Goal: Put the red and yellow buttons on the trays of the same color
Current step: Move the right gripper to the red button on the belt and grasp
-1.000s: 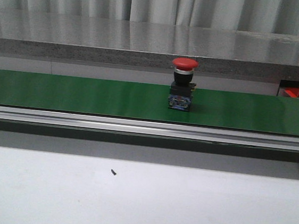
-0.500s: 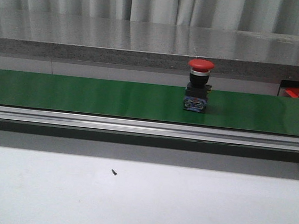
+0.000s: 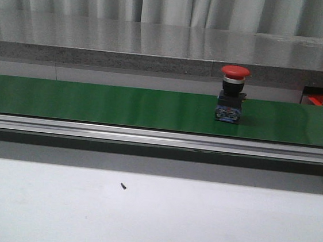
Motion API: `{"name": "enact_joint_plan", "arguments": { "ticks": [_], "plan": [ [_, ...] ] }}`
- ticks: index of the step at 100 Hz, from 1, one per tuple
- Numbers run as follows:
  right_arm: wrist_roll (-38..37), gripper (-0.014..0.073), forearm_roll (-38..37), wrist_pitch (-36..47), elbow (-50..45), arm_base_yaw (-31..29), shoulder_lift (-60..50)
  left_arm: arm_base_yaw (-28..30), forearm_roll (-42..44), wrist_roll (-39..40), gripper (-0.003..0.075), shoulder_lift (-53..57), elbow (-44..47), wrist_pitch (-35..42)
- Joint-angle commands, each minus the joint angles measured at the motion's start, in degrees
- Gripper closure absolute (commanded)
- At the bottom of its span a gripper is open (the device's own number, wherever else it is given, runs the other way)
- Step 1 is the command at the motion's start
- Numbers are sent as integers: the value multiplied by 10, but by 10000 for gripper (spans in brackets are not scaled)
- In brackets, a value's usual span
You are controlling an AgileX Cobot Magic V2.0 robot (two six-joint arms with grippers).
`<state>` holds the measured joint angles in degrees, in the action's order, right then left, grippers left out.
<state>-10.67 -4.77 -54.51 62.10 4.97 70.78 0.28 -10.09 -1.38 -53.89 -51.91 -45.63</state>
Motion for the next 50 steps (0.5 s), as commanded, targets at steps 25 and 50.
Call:
{"name": "enact_joint_plan", "arguments": {
  "ticks": [25,50],
  "plan": [
    [83,60,100,-37,128,17,68,-4,-7,3,740,8,-16,35],
    [98,-32,138,-87,222,40,160,-4,-7,3,740,8,-16,35]
  ]
}}
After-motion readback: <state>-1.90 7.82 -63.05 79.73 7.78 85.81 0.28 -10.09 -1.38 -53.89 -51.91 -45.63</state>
